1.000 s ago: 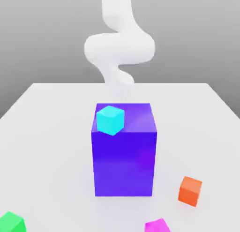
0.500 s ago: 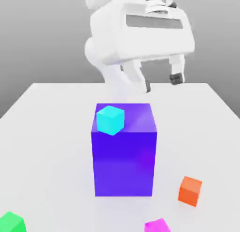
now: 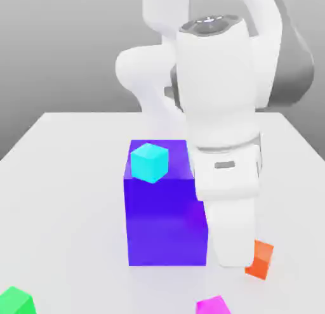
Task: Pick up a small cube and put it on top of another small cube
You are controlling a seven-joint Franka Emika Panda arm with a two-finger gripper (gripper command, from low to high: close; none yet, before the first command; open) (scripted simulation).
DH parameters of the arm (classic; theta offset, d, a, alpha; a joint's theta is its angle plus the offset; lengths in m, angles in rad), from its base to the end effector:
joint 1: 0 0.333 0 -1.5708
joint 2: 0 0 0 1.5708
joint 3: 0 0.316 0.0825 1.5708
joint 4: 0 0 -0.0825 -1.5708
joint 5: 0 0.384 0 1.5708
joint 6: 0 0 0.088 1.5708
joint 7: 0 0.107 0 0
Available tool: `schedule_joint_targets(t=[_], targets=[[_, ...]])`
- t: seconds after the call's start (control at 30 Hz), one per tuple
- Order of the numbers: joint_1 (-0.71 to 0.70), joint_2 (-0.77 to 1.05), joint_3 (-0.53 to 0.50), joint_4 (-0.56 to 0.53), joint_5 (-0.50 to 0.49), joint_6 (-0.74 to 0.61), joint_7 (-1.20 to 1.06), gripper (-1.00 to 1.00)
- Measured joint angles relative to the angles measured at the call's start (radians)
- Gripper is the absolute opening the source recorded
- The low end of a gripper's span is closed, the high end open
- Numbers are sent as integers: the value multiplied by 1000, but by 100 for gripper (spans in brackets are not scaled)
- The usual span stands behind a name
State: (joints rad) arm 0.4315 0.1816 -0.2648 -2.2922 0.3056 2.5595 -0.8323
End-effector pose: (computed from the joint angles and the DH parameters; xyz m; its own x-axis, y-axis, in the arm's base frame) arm 0.5307 0.0847 0.2826 0.7193 0.6763 0.1588 0.6889 -0.7239 -0.0372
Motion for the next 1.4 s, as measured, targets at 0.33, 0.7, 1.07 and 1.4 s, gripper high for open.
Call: schedule_joint_targets(t=[0.33,0.7,1.07,1.4], targets=[[-15,225,37,2,-98,123,-254,0],[-45,309,74,20,-76,185,-281,-100],[-239,186,-115,65,-71,-13,-292,-100],[-467,315,-151,152,56,9,-384,100]])
